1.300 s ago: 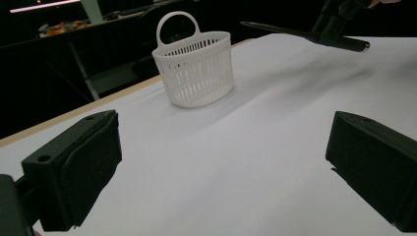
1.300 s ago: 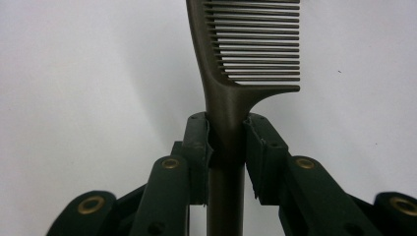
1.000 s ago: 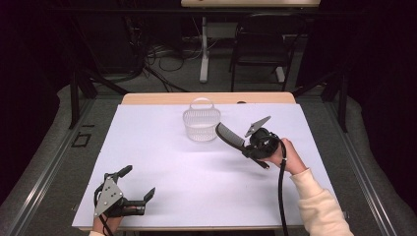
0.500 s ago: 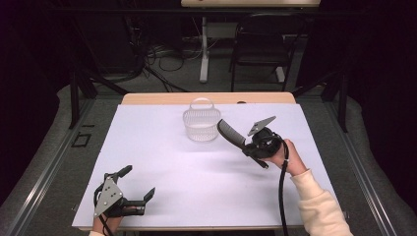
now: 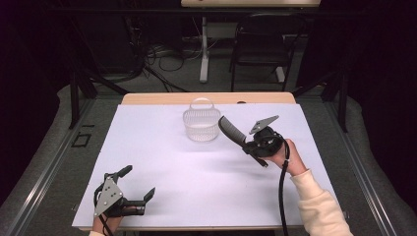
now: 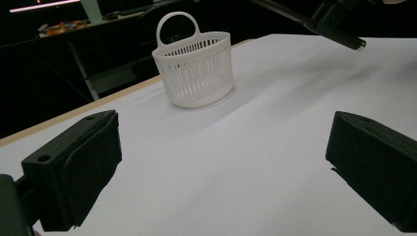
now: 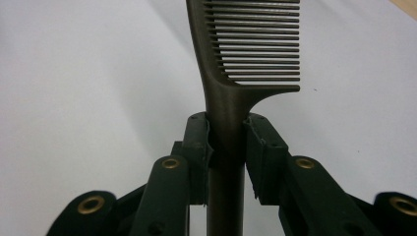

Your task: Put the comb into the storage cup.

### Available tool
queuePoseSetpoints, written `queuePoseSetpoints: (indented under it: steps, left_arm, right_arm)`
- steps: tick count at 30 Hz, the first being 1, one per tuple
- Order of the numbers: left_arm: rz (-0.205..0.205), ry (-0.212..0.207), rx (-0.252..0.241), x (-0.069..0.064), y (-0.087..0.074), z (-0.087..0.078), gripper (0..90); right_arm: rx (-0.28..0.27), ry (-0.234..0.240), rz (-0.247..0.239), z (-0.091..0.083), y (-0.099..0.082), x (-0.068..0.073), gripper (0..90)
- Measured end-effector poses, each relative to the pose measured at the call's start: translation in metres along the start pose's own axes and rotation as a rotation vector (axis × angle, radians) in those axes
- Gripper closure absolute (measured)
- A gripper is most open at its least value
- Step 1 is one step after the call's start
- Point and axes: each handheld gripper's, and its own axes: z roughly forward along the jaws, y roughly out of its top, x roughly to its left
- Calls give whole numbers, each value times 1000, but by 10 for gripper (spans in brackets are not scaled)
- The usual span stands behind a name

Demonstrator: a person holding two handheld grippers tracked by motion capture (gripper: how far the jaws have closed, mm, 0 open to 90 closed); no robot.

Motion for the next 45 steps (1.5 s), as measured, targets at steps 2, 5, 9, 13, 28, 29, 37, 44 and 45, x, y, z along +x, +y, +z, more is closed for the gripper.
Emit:
queuePoseSetpoints:
  steps: [2, 5, 9, 13, 28, 29, 37, 44, 45]
  left_arm:
    - [1, 0, 0, 0, 0, 0, 4]
    - [1, 0, 0, 0, 0, 0, 4]
    - [0, 0, -1, 0, 0, 0, 4]
    - [-1, 1, 1, 0, 0, 0, 4]
    - [2, 1, 4, 0, 0, 1, 4]
    - [3, 0, 4, 0, 0, 1, 4]
    - [5, 1, 7, 0, 0, 1, 4]
    - [5, 2, 6, 0, 0, 1, 4]
    - [5, 2, 7, 0, 0, 1, 4]
  right_arm:
    - [-5, -4, 5, -1, 0, 0, 722]
    - [-18, -7, 3, -2, 1, 0, 722]
    - [-31, -11, 13, -4, 2, 0, 722]
    - [-37, -15, 15, -4, 2, -1, 722]
    - [-77, -27, 21, -8, 4, 0, 723]
    - [-77, -27, 22, -8, 4, 0, 723]
    - [-89, -31, 20, -7, 6, 1, 723]
    - [-100, -36, 21, -6, 7, 0, 723]
    - [-103, -36, 22, -6, 8, 0, 723]
